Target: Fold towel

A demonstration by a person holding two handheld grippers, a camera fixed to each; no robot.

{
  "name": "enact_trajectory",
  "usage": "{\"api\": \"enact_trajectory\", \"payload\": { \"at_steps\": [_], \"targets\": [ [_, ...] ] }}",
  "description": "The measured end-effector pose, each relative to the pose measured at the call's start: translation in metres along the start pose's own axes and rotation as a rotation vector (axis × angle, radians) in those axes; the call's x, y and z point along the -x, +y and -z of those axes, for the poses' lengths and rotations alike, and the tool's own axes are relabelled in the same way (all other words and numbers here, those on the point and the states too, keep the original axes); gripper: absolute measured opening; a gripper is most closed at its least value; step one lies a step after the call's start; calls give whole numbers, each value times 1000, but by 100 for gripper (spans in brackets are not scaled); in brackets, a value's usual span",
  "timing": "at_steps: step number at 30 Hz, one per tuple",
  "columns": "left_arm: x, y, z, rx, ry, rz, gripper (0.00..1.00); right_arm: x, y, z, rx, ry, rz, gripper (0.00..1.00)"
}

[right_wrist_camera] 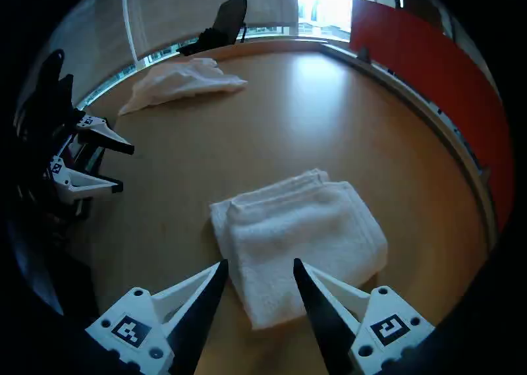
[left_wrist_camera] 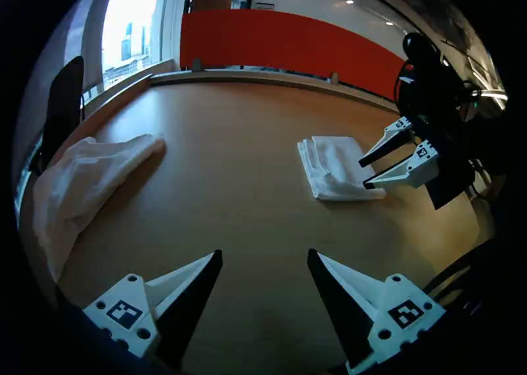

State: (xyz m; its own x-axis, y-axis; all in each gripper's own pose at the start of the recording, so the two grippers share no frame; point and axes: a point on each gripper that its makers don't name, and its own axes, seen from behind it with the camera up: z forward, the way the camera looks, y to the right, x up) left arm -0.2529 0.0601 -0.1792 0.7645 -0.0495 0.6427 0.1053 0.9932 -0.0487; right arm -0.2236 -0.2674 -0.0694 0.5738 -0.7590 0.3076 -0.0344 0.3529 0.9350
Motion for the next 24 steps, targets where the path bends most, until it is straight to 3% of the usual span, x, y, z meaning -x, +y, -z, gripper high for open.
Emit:
{"api": "enact_trajectory", "payload": {
  "at_steps": [8, 24],
  "targets": [
    [-1, 1, 1, 1, 0, -13, 96, 23, 4, 13, 33, -17, -31, 76],
    [-2, 3, 3, 0, 7, -21, 96, 51, -5, 19, 60, -45, -58, 76]
  ]
}}
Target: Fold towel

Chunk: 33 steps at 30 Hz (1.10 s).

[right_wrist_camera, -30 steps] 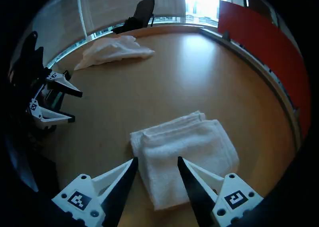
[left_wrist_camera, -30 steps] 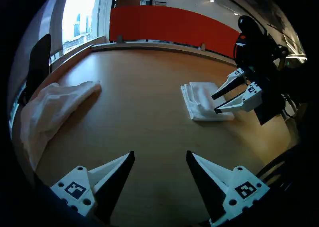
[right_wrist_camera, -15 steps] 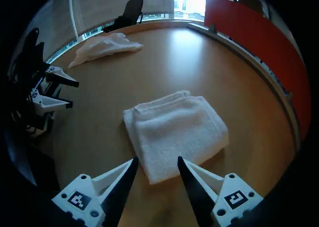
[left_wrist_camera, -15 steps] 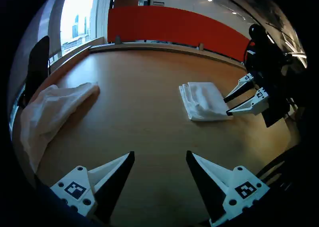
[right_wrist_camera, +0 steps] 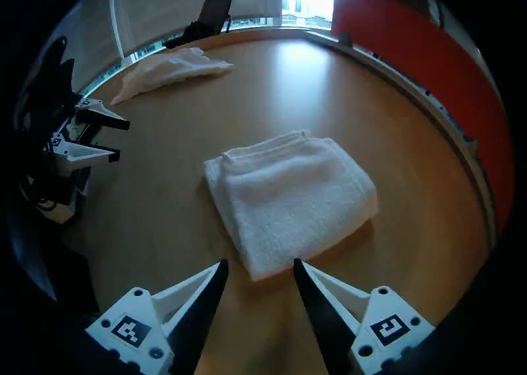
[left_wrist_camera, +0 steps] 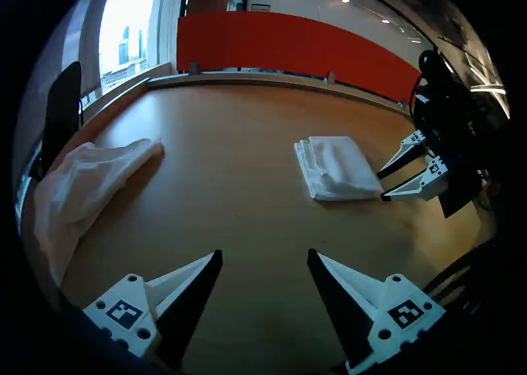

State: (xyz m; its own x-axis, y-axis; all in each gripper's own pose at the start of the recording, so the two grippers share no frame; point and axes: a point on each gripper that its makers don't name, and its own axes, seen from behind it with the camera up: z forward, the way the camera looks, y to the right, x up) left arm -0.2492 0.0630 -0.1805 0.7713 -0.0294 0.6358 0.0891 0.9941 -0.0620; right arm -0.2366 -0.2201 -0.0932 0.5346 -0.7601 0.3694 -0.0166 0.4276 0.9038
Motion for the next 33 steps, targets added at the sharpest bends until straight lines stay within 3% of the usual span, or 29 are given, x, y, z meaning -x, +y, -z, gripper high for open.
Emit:
{"api": "enact_trajectory", "payload": {
  "at_steps": [4, 10, 22, 33],
  "targets": [
    [-1, 1, 0, 1, 4, -3, 96, 5, -1, -1, 5, -5, -11, 73],
    [-1, 1, 1, 0, 5, -8, 96, 10, -1, -3, 28, -8, -36, 59],
    [1, 1, 3, 0, 6, -6, 96, 13, -4, -6, 45, -6, -70, 44],
    [4, 1, 4, 1, 5, -2, 96, 13, -2, -7, 55, -2, -87, 7]
  ]
}}
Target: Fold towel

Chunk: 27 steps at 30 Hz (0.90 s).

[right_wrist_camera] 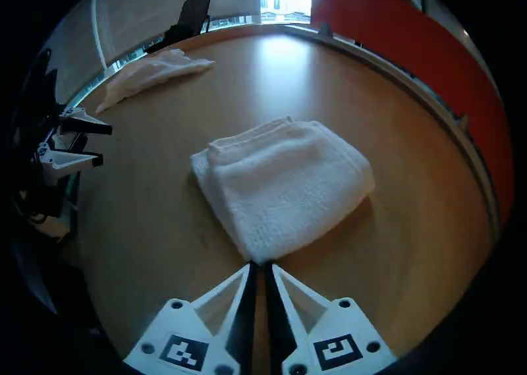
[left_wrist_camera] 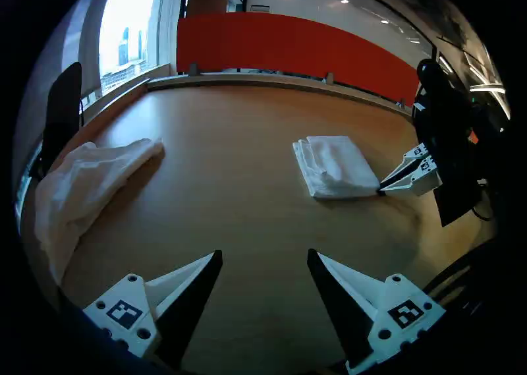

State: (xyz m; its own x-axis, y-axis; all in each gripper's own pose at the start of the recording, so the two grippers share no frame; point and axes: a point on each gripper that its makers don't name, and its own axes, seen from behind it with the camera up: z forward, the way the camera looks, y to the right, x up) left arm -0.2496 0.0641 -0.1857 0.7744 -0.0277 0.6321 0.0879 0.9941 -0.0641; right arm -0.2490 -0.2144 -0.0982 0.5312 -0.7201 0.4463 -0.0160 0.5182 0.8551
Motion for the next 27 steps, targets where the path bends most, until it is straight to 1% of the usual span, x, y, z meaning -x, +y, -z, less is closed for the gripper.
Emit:
{"api": "enact_trajectory", "payload": {
  "at_steps": [1, 8, 13, 18, 27],
  "targets": [
    [0, 0, 0, 0, 0, 0, 96, 0, 0, 0, 2, 1, 0, 5],
    [0, 0, 0, 2, 1, -2, 96, -4, 2, 1, 4, 16, 11, 4],
    [-1, -1, 0, 3, 1, -5, 96, -16, 3, 8, -3, 41, 18, 4],
    [-1, -1, 0, 3, 3, -12, 96, -35, 8, 18, -3, 77, 36, 4],
    [-7, -2, 0, 7, 13, -14, 96, -81, 23, 40, 8, 162, 69, 4]
  ]
}}
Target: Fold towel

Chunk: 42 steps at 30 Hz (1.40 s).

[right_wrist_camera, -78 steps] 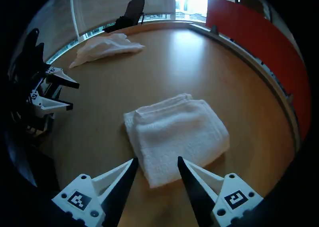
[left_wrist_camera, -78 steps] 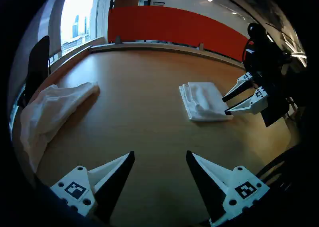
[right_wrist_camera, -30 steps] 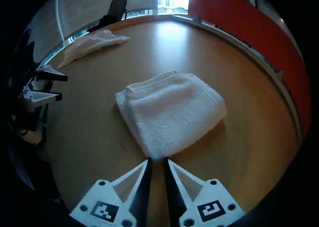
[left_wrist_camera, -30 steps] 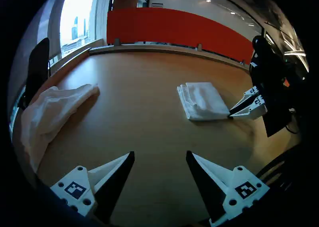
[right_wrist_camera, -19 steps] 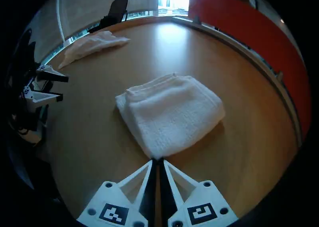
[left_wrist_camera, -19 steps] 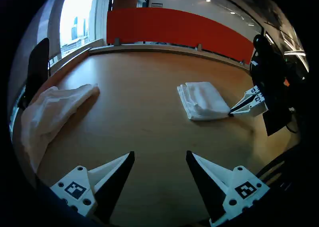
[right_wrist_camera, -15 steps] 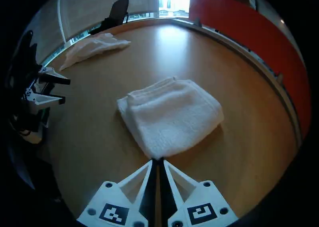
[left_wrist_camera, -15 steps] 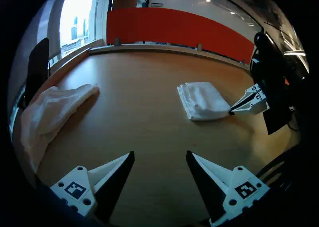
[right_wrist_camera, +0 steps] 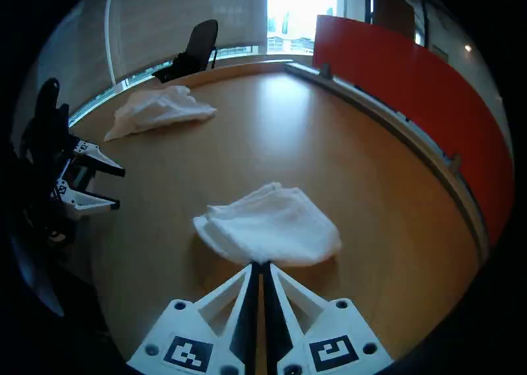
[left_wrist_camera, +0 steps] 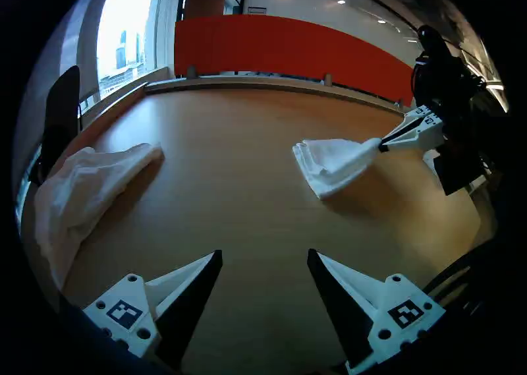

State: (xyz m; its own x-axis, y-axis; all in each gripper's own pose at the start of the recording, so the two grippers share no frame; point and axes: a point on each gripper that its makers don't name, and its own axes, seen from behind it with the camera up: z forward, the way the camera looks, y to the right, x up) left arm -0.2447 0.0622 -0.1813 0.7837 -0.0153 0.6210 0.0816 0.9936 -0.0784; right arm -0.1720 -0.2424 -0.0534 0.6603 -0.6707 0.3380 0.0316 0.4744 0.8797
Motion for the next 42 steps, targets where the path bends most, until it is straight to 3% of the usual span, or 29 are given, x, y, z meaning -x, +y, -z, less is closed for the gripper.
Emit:
{"api": "enact_trajectory", "payload": {
  "at_steps": [11, 17, 27, 42],
  "targets": [
    [-10, -1, -1, 6, 18, -6, 96, -60, 33, 30, 56, 87, 60, 4],
    [-16, -1, 0, 11, 28, -10, 96, -79, 49, 48, 79, 111, 69, 4],
    [-22, 3, 0, 23, 33, -18, 96, -75, 74, 79, 111, 93, 76, 4],
    [-30, 8, 1, 31, 35, -29, 96, -53, 115, 128, 158, 80, 24, 4]
  ]
}}
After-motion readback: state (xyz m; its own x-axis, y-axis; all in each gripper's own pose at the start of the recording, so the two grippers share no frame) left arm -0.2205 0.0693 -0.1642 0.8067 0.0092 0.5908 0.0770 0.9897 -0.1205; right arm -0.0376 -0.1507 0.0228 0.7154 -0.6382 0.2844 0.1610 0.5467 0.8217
